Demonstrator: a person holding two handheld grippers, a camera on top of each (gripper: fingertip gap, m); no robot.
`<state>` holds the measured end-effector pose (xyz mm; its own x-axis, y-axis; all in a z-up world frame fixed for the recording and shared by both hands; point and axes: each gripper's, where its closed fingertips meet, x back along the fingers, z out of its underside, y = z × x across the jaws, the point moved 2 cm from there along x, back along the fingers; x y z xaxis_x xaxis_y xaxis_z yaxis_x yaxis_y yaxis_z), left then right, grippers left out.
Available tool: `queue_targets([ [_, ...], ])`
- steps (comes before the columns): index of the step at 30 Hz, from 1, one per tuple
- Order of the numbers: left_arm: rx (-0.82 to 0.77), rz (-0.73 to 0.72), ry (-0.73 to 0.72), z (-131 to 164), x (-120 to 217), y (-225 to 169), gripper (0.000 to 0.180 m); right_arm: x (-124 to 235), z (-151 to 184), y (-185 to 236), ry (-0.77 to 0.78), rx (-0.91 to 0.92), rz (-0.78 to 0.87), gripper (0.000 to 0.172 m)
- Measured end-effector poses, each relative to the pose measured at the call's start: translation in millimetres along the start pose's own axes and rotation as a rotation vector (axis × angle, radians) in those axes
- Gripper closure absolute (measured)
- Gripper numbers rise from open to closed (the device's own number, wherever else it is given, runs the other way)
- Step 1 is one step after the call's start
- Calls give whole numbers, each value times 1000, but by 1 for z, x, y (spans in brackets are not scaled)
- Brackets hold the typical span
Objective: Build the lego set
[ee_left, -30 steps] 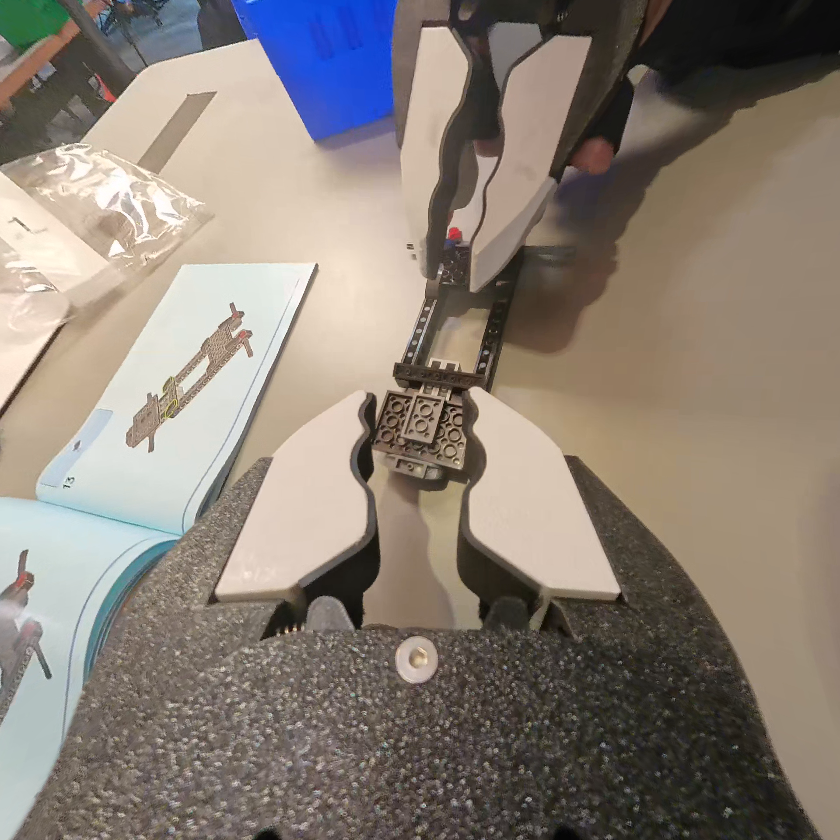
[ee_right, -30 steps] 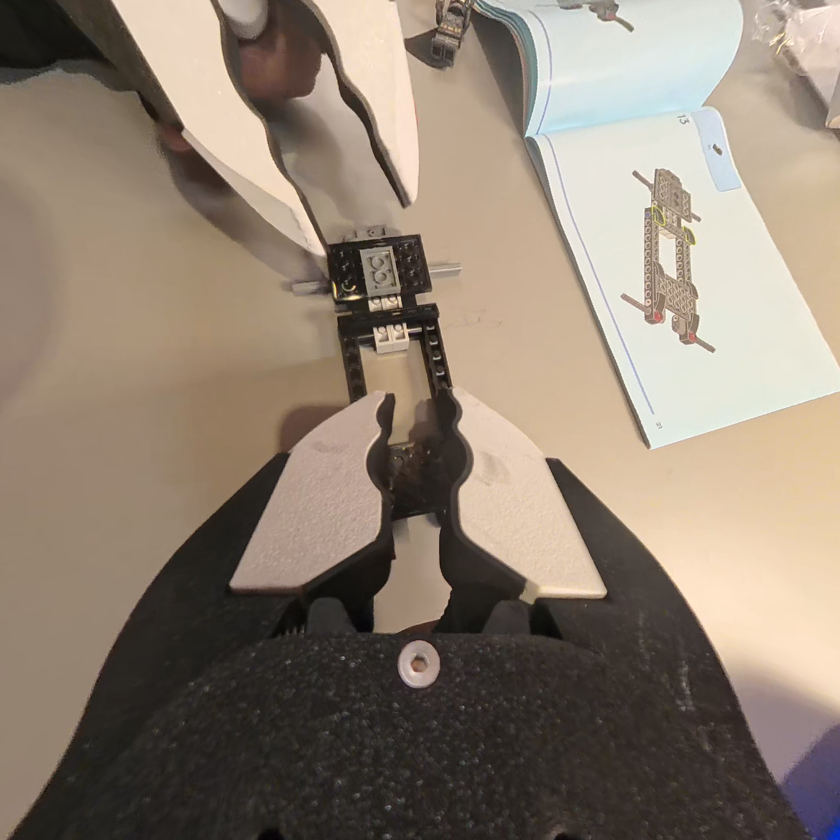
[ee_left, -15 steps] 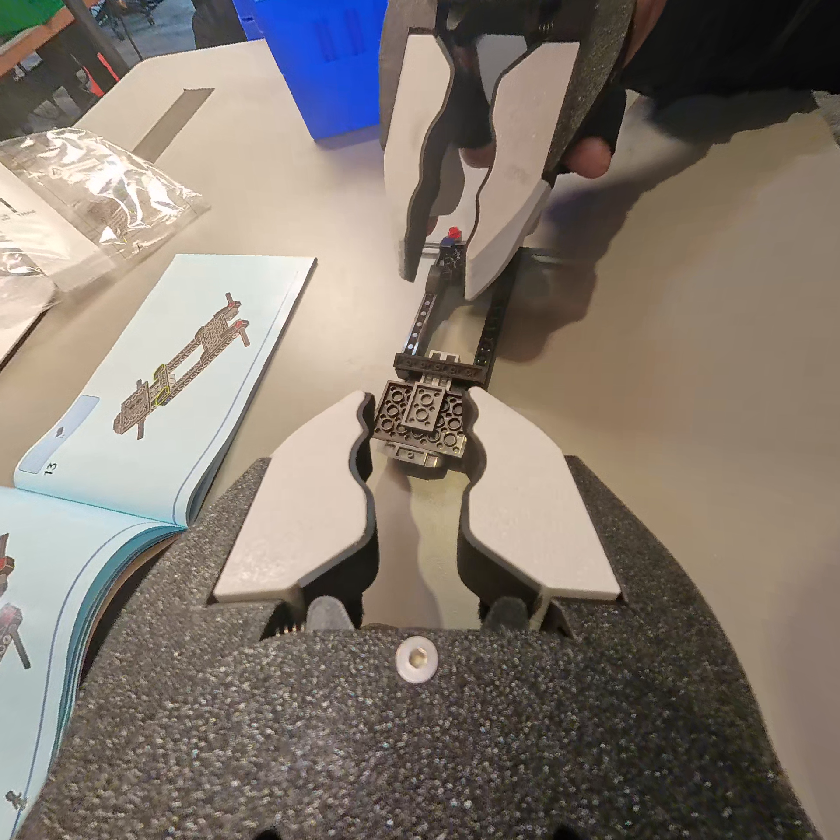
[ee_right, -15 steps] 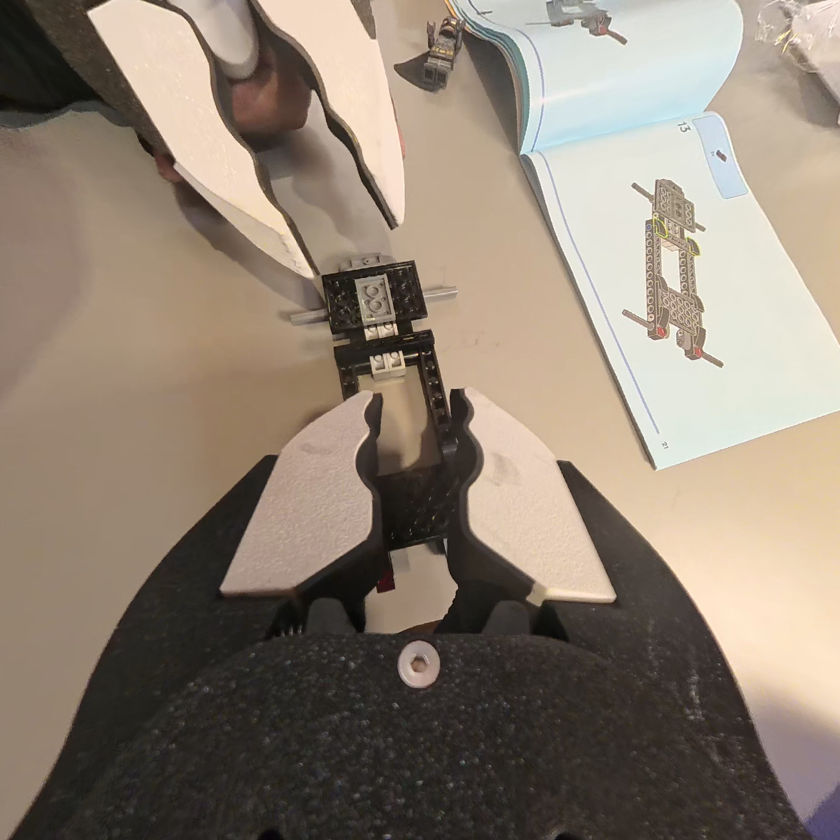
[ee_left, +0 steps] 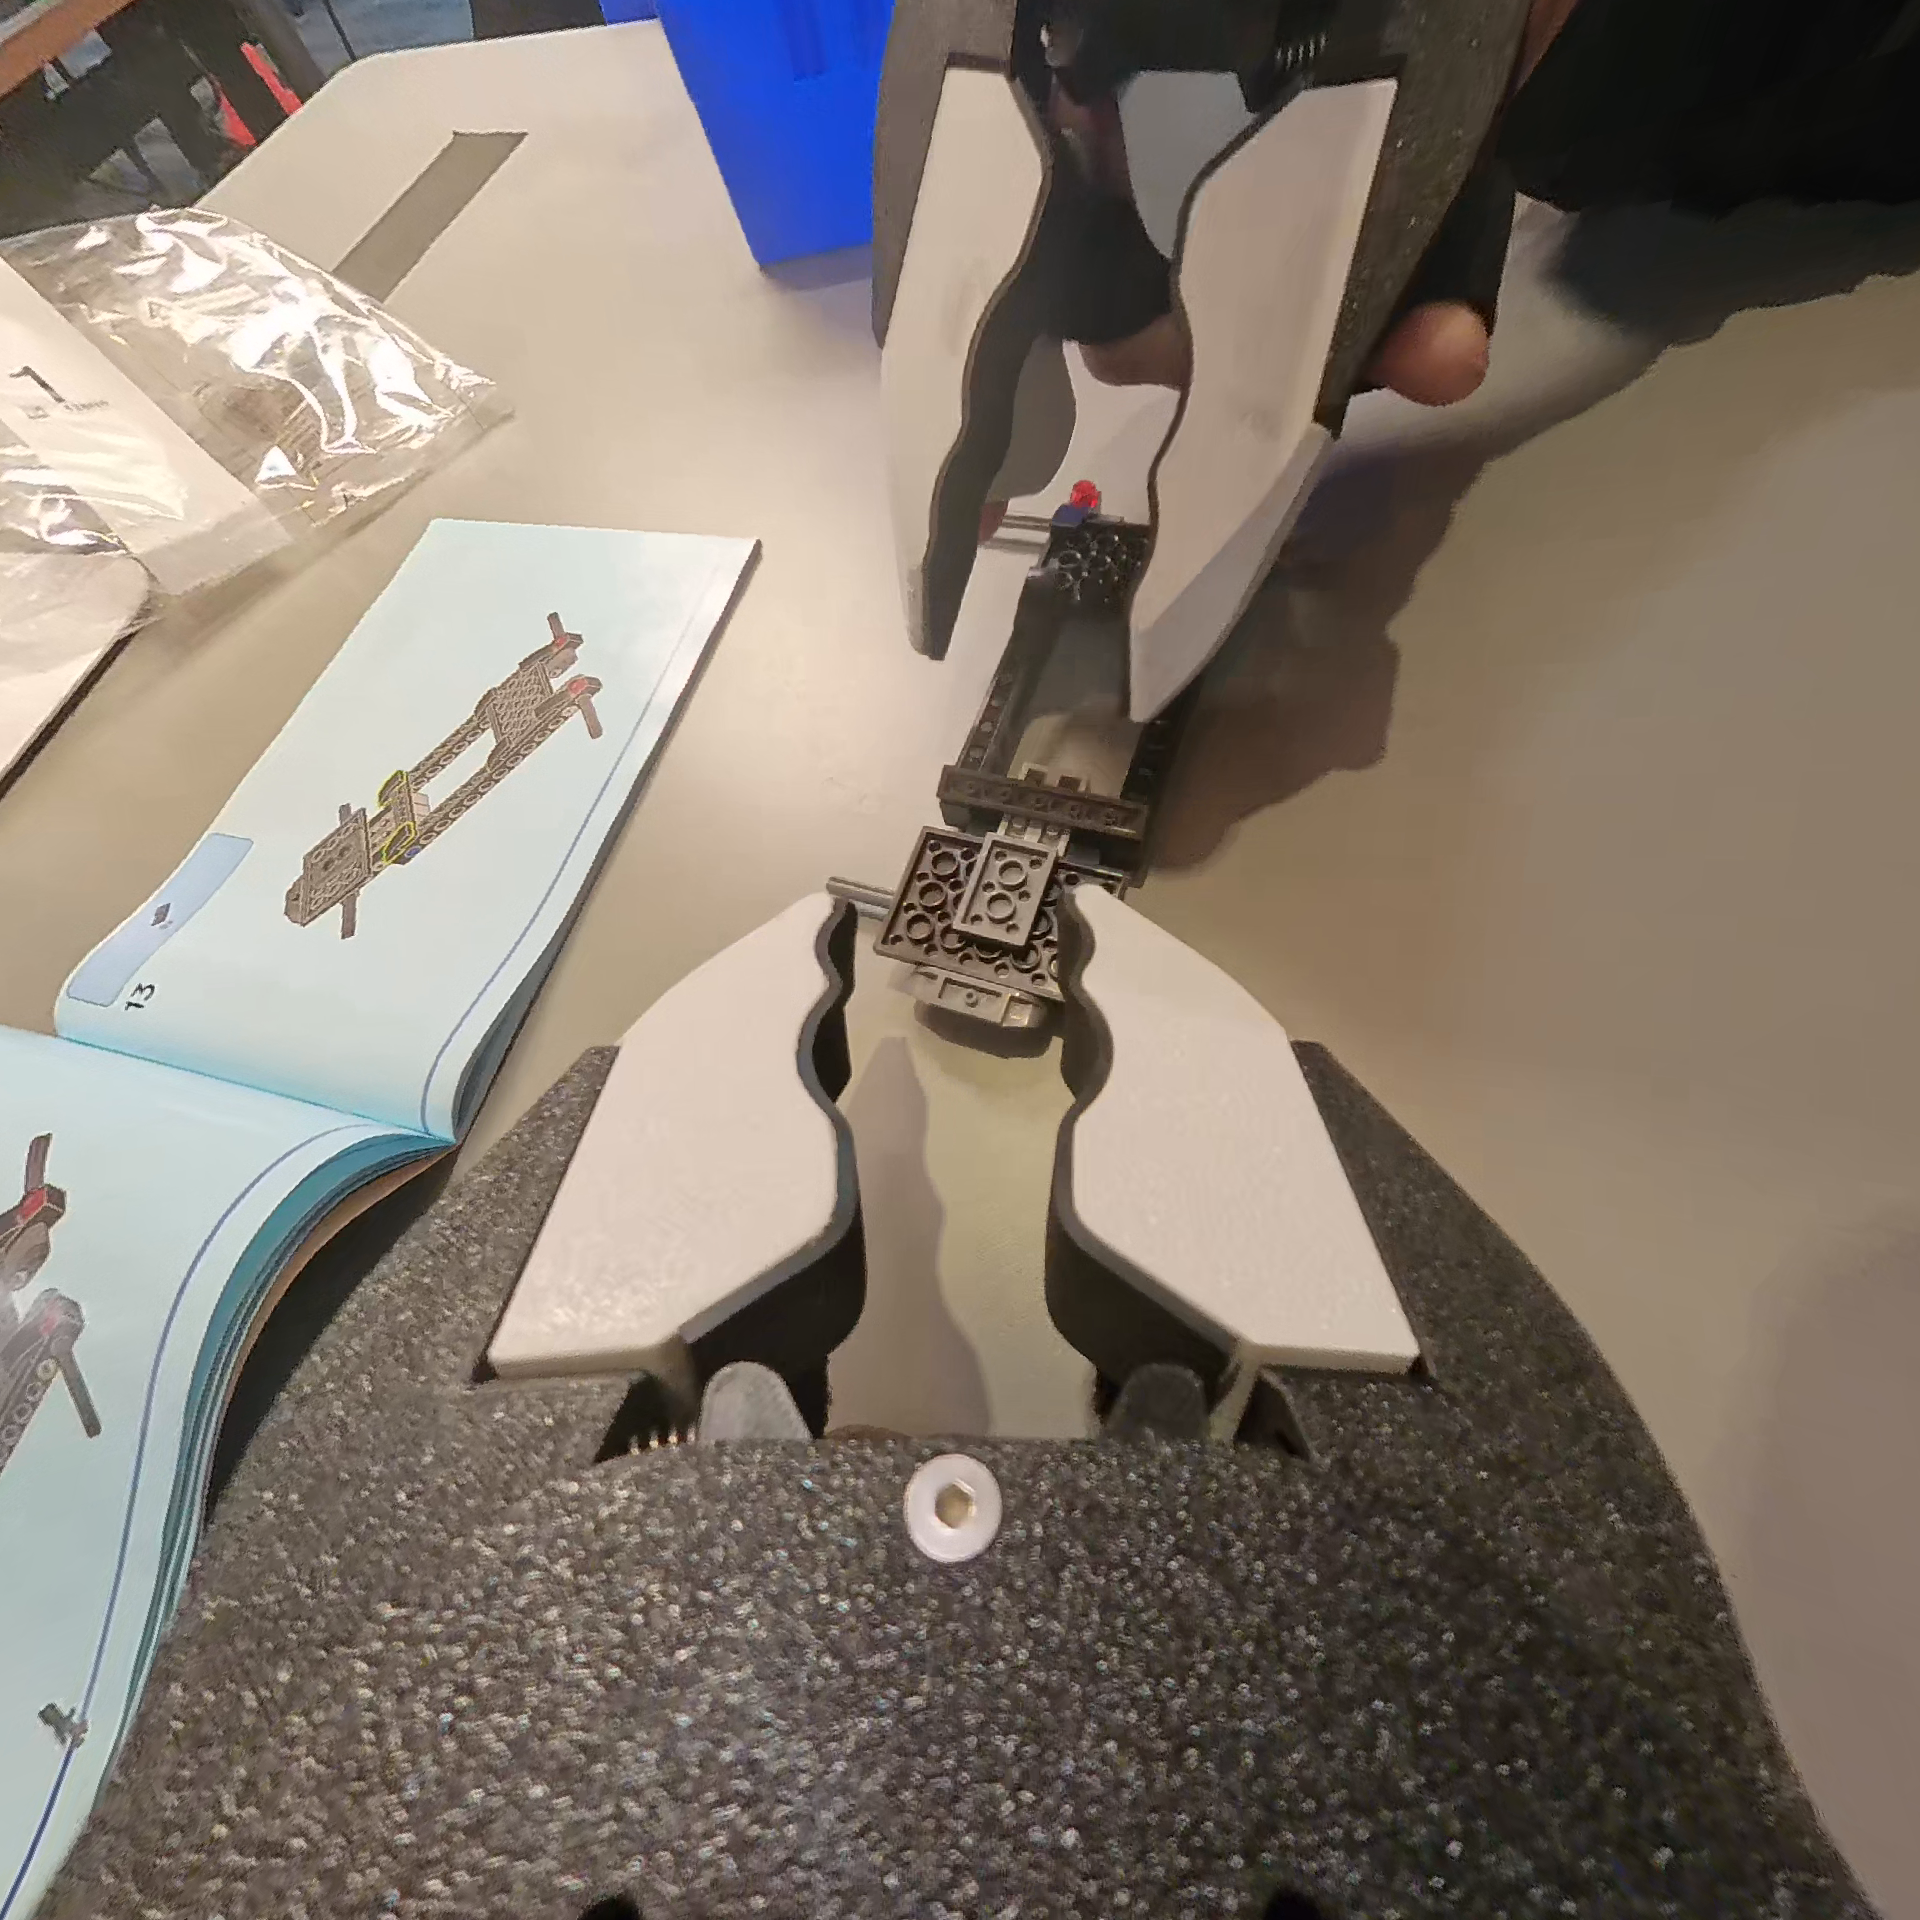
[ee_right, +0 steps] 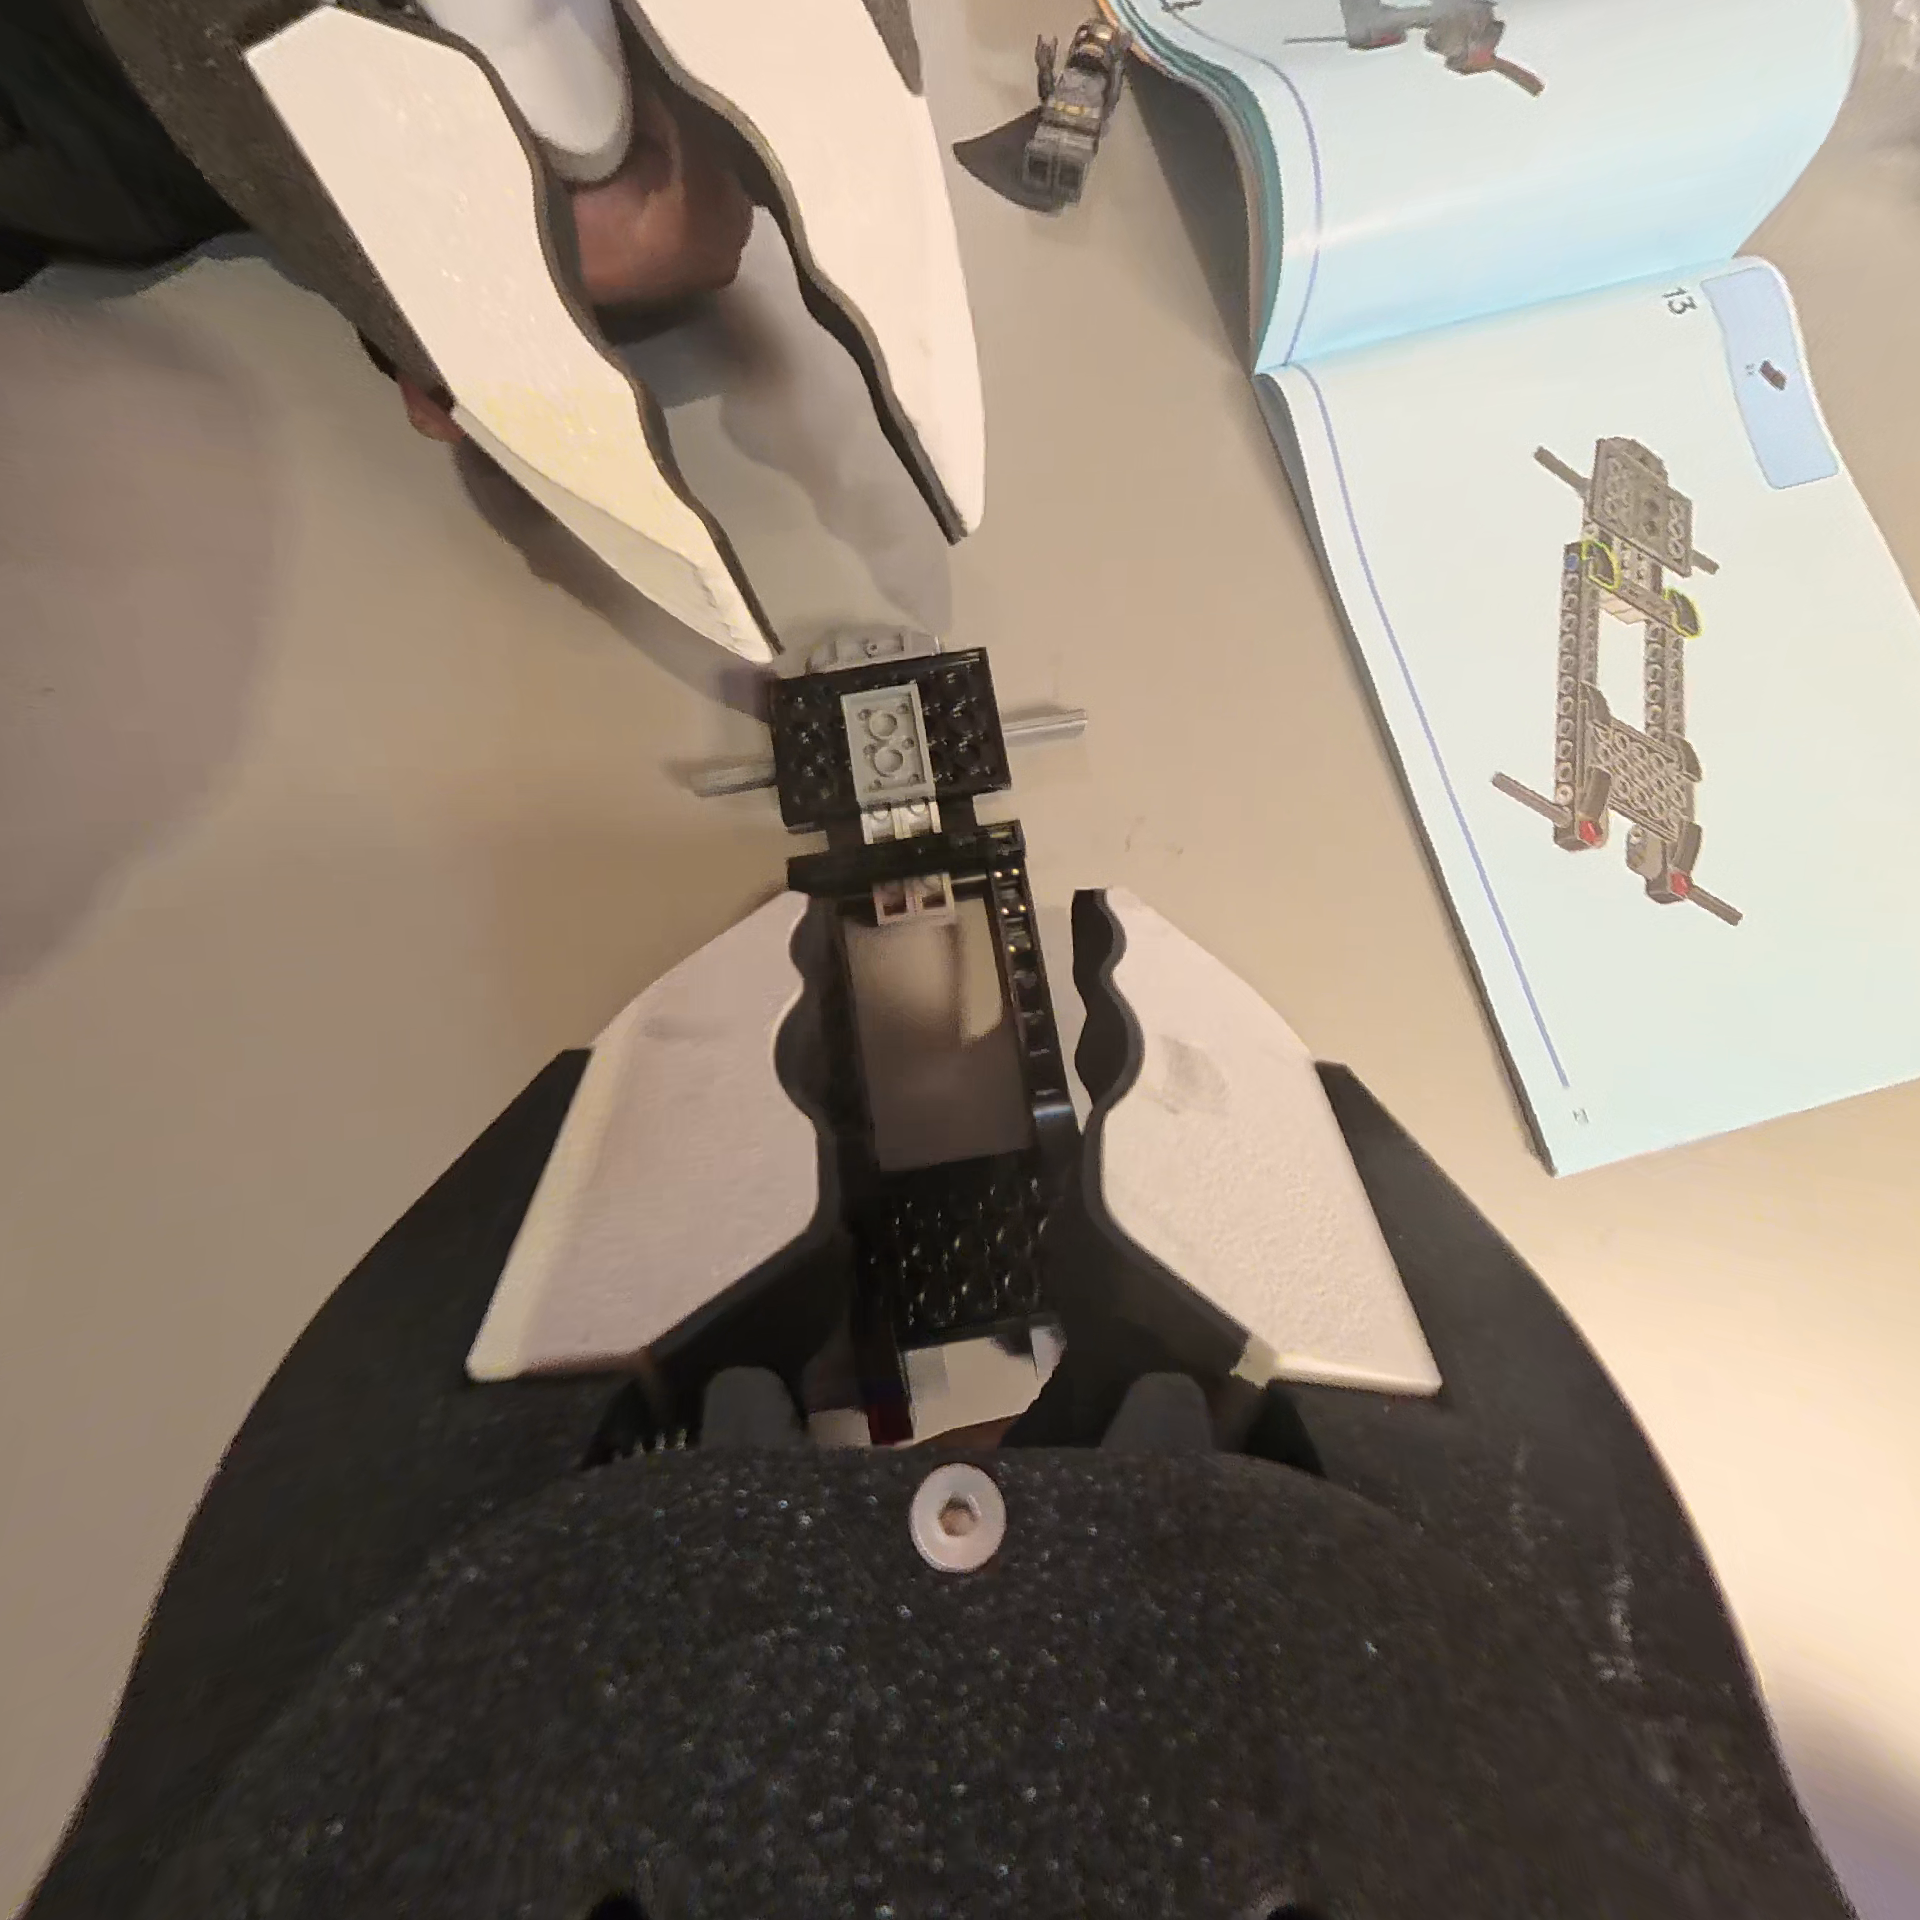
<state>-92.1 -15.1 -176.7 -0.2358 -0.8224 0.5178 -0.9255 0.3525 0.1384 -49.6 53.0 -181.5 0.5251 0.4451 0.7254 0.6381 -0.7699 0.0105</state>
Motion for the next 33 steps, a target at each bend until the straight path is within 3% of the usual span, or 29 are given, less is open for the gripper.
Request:
queue_targets([
  [13,-3,-11,27,5,1,2,144,-26,-2,9,125,104,-44,107],
  [21,-7,-7,37,6,0,1,143,-29,-1,8,112,109,-50,119],
  [33,-3,-3,47,7,0,1,143,-22,5,7,83,97,-39,120],
])
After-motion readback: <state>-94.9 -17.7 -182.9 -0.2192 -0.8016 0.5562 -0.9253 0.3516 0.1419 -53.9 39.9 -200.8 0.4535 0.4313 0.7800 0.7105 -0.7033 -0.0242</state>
